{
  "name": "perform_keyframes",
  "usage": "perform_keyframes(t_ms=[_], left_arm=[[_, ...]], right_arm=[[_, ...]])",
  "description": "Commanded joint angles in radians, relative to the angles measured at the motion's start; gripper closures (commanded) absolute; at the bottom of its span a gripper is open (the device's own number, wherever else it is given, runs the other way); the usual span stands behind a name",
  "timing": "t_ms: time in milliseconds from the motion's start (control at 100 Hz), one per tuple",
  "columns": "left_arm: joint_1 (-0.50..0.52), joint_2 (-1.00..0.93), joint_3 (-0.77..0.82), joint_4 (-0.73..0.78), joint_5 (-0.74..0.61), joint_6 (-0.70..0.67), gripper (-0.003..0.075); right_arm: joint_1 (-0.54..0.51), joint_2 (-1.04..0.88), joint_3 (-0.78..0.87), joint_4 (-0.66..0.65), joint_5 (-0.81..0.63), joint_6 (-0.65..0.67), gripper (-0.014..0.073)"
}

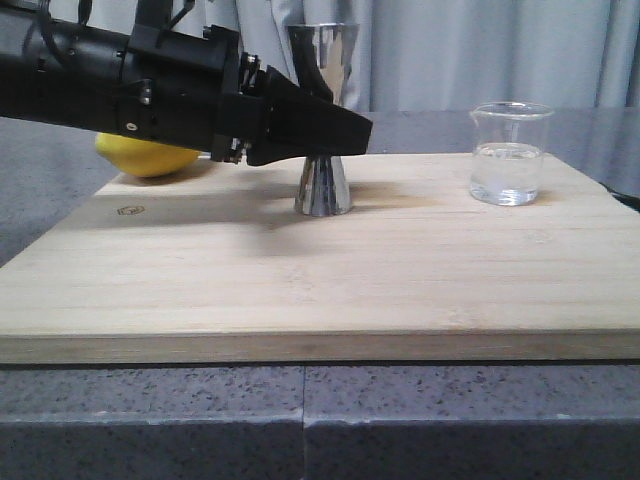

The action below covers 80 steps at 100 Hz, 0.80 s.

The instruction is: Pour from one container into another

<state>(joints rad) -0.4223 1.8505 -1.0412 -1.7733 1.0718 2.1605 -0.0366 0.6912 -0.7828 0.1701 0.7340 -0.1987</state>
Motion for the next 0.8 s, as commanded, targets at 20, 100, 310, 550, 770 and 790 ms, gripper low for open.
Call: perform_keyframes(t_ms=[20,100,310,550,770,790], left_arm=[[-0.009,-0.041,-0.026,-0.079,0.057,0.000,0.0528],[-0.009,-0.041,-0.026,-0.079,0.057,0.000,0.0550],[-0.009,-0.041,-0.026,-0.079,0.057,0.000,0.0605],[-0.009,-0.041,-0.026,-0.079,0.057,0.000,0.0628],[-0.009,-0.041,-0.026,-0.079,0.057,0.000,0.0628],[-0.009,-0.041,-0.026,-0.079,0.057,0.000,0.0628]], right_arm=[[-0.004,0.008,-0.035,0.006,-0.067,-0.013,-0.0053],[-0.004,0.008,-0.035,0.006,-0.067,-0.013,-0.0053],[-0.004,0.008,-0.035,0.010,-0.083,-0.015,-0.0053],[-0.004,0.049,-0.037,0.196,-0.084,-0.190,-0.0053],[0.018,0.136,-0.129,0.254,0.004,-0.255,-0.0053],[0.024,0.146,-0.140,0.254,0.017,-0.255,-0.0053]])
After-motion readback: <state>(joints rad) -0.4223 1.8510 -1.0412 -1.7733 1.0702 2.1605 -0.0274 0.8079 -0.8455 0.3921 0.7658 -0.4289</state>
